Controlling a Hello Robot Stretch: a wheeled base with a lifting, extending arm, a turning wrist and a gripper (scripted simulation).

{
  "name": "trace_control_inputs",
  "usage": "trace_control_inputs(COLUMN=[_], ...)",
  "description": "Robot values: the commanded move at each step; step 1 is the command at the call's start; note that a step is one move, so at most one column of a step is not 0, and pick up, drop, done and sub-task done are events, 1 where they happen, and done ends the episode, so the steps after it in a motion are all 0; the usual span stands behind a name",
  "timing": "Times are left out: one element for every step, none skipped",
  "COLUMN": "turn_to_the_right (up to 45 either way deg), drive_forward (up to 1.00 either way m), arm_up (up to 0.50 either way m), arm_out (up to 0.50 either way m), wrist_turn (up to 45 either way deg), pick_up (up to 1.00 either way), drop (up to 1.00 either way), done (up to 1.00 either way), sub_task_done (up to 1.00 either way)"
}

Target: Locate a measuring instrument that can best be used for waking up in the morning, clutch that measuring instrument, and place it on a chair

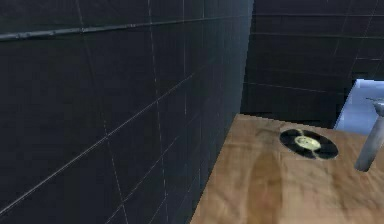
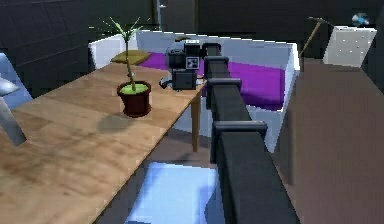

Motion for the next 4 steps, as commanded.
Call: trace_control_inputs(turn_to_the_right=[0.0, 0.0, 0.0, 0.0], drive_forward=[0.0, 0.0, 0.0, 0.0], arm_up=[-0.5, 0.0, 0.0, 0.0], arm_out=[0.0, 0.0, -0.1, 0.0], wrist_turn=[0.0, 0.0, 0.0, 0.0], pick_up=[0.0, 0.0, 0.0, 0.0], drop=[0.0, 1.0, 0.0, 0.0], done=[0.0, 0.0, 0.0, 1.0], sub_task_done=[0.0, 0.0, 0.0, 0.0])
